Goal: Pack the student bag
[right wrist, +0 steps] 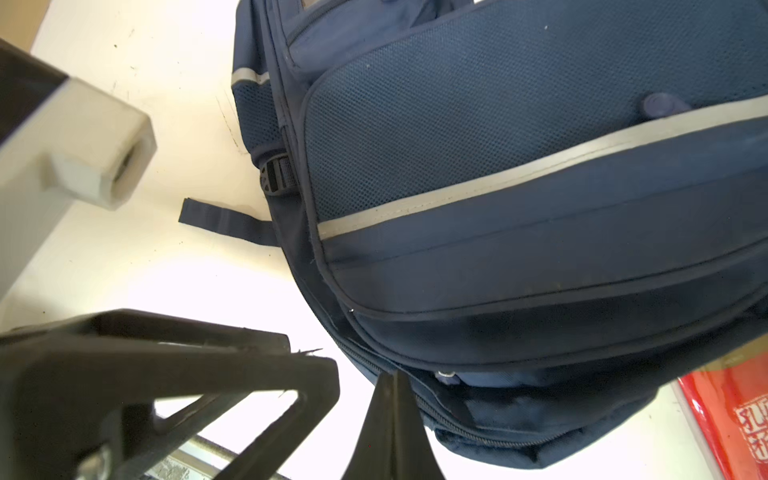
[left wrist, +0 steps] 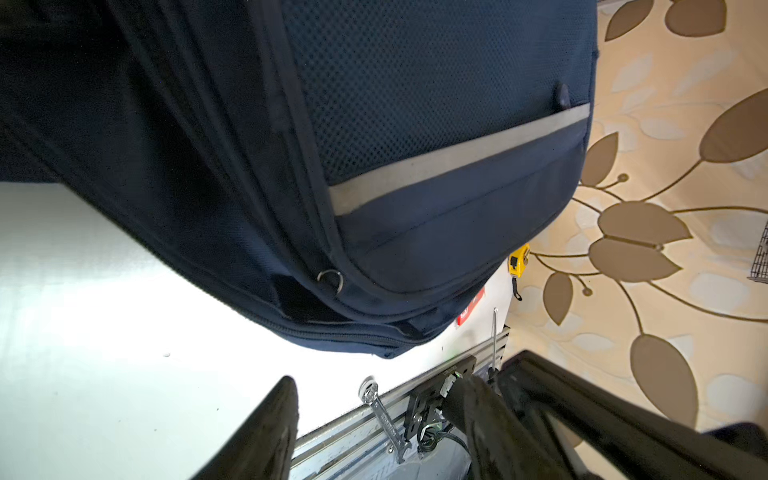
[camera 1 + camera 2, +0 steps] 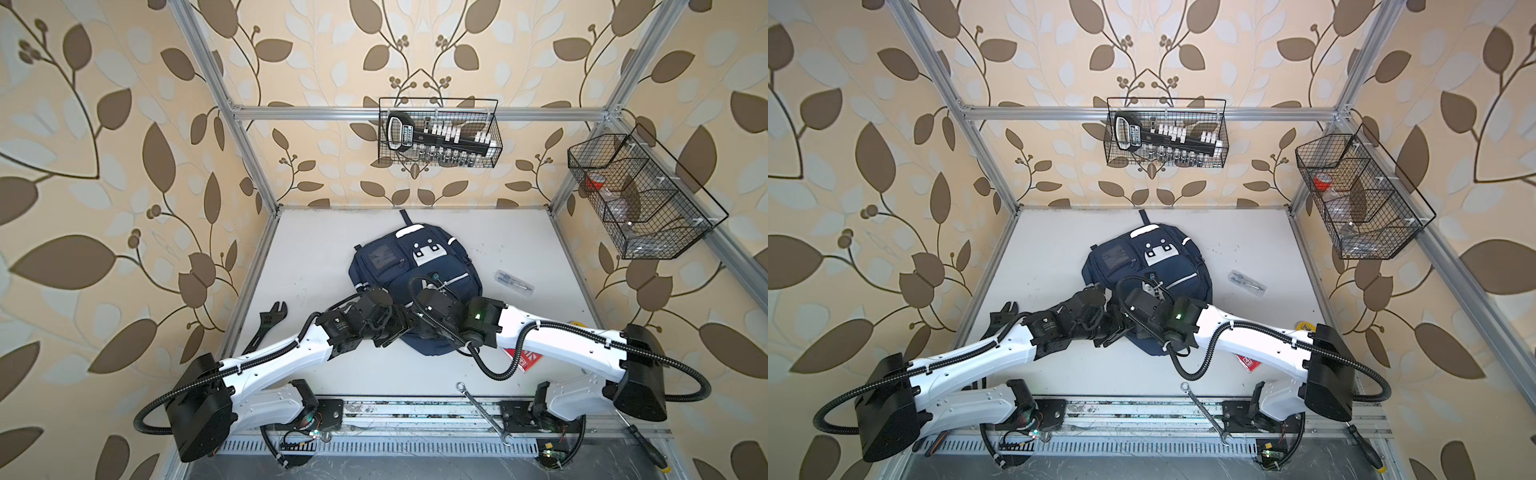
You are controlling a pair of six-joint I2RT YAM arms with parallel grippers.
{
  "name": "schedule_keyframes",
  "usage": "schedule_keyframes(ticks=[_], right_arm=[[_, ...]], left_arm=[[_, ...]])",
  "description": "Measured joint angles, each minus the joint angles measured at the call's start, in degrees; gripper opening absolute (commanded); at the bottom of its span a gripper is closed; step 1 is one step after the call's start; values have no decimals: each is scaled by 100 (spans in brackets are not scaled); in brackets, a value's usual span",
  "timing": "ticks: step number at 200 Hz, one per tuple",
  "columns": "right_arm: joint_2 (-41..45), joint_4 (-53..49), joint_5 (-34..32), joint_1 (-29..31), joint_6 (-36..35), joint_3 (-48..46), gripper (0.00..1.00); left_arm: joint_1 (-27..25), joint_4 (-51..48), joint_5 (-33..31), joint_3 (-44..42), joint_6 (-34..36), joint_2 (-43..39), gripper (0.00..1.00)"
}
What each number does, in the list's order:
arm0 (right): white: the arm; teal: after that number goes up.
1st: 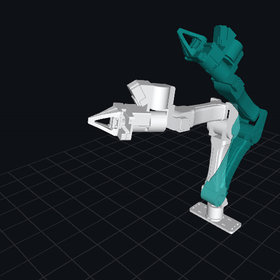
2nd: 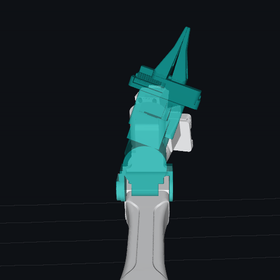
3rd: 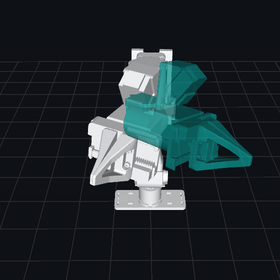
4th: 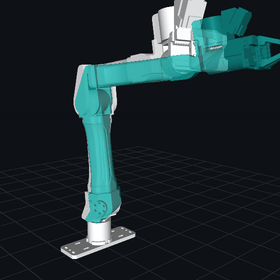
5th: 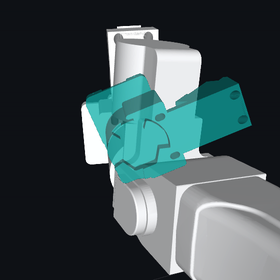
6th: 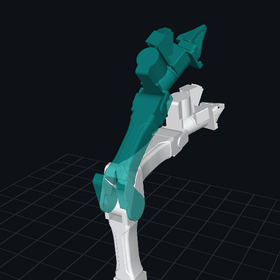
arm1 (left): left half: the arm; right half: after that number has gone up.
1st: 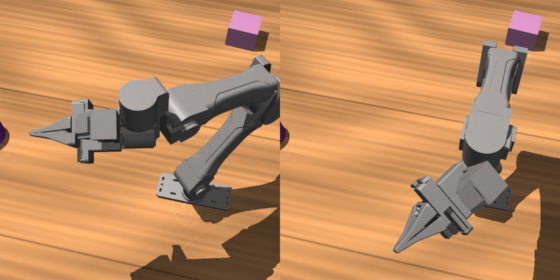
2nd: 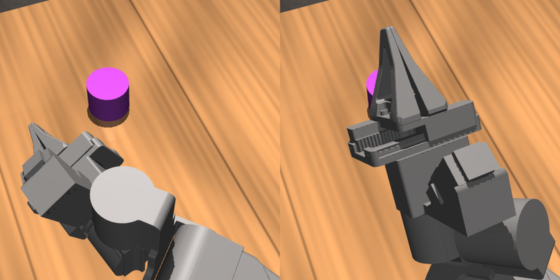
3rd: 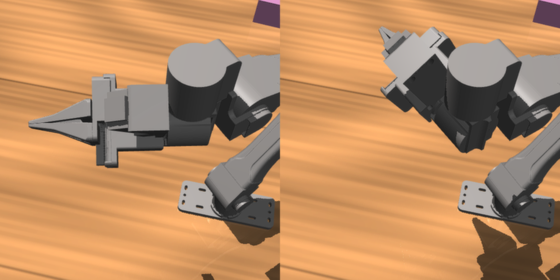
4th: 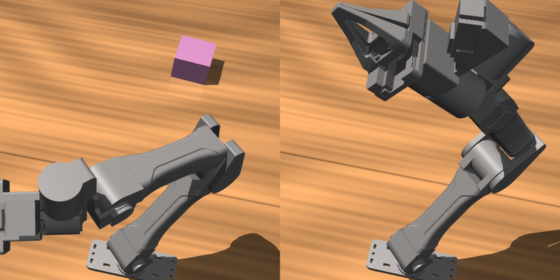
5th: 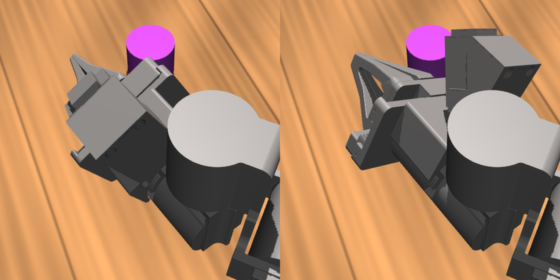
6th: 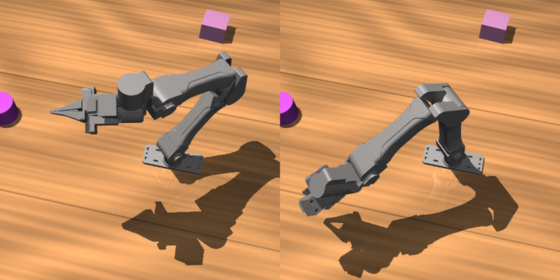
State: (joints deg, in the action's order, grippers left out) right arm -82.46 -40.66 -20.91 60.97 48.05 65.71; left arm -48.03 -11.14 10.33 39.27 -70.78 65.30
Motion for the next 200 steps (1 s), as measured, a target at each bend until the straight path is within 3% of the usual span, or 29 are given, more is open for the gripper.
schedule_keyframes(ticks=[7,20,66,103,156,200], right_arm=[[9,15,72,-122,28,-57,56],[90,155,247,-437,37,-328,60],[754,914,1384,-1482,101,-1572,59],[828,1482,1939,-1620,411,-1878,56],[1718,1755,2052,-1676,1012,-2481,58],[1534,2258,2308,-1847,1178,-2675,57]], left_arm=[[0,35,0,26,-11,35,63],[0,81,-2,46,-15,46,63],[0,96,0,46,-11,44,63],[0,92,0,46,-9,42,63],[9,17,-9,46,9,-118,62],[9,-2,-7,46,17,-118,62]])
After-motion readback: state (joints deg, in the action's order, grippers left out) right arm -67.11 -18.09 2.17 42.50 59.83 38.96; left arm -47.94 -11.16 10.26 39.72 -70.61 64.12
